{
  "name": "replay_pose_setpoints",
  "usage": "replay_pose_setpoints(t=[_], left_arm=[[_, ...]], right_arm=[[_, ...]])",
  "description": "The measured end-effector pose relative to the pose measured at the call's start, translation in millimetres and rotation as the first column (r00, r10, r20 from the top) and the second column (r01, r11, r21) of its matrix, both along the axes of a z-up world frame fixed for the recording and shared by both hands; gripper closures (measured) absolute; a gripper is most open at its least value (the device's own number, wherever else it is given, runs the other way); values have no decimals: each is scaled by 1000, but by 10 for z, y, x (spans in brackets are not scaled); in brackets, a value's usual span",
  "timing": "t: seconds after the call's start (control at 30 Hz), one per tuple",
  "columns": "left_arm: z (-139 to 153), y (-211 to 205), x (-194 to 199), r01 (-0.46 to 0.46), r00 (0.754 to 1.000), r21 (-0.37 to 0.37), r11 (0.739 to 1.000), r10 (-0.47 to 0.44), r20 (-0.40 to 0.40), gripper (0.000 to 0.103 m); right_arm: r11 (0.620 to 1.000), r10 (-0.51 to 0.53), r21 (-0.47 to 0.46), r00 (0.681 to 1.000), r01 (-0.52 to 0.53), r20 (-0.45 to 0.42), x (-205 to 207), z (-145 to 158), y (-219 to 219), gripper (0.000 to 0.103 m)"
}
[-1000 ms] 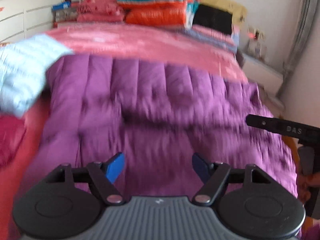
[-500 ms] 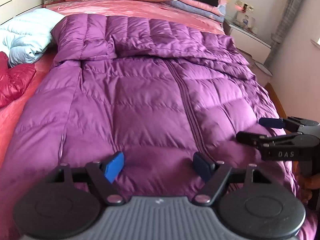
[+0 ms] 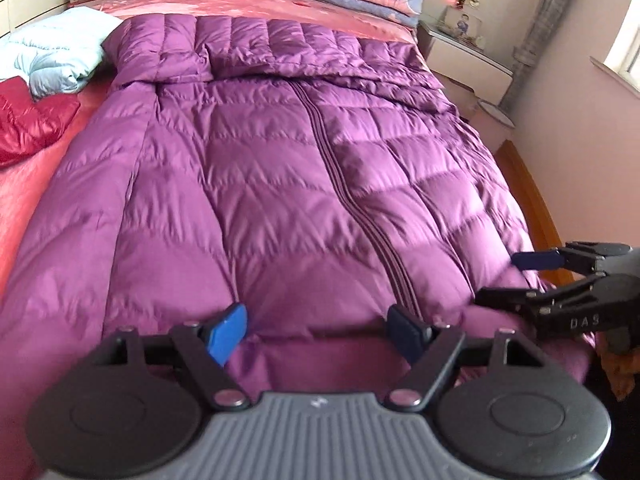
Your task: Fold large clothes
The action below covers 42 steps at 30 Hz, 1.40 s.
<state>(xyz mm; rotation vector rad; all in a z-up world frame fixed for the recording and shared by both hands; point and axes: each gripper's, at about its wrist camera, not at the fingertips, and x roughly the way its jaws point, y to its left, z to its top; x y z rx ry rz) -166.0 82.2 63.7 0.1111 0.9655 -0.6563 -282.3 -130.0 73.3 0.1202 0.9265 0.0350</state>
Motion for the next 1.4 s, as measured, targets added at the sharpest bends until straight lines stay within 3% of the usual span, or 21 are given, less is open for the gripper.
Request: replay_pose_setpoints(t=[0.27, 0.5, 0.57, 0.63, 0.77, 0.83, 0.93, 1.07, 1.2, 1.3, 1.4], left_arm=[[303, 421, -220, -52, 999, -70, 996, 53, 13, 24], [500, 1047, -101, -223, 972, -118, 968, 230, 50, 22], [487, 1178, -33, -262, 962, -128, 956, 270, 44, 22], [441, 1277, 40, -283, 957, -130, 950, 289, 27, 21], [253, 1408, 189, -328, 944, -161, 931, 320, -78, 21], [182, 1432, 235, -335, 941, -180, 925, 319, -112, 21], [81, 1462, 296, -349, 933, -203, 915, 319, -163, 19], [8, 1483, 353, -348, 929, -227, 910, 304, -210, 11], [-61, 1486, 420, -353, 923, -226, 908, 299, -241, 7], [-94, 1482, 438, -359, 920, -227, 905, 302, -252, 4], [-88, 1482, 449, -358, 921, -199, 912, 310, -236, 4]], right_arm=[[996, -28, 81, 1000, 28, 4, -382, 147, -102, 0], [984, -112, 152, 988, 94, 111, -777, 513, -664, 0], [978, -147, 161, 984, 129, 102, -864, 523, -883, 0], [967, -181, 192, 981, 166, 63, -925, 469, -1125, 0], [933, -205, 294, 978, 209, -46, -945, 232, -1500, 0], [894, -197, 383, 972, 233, -129, -906, 80, -1644, 0], [840, -164, 492, 971, 229, -173, -847, -38, -1744, 0], [816, -120, 508, 941, 275, -316, -683, -229, -1741, 0], [823, -45, 503, 913, 264, -406, -557, -352, -1664, 0], [833, 19, 506, 902, 224, -431, -498, -391, -1589, 0], [814, 52, 541, 901, 213, -431, -480, -380, -1549, 0]])
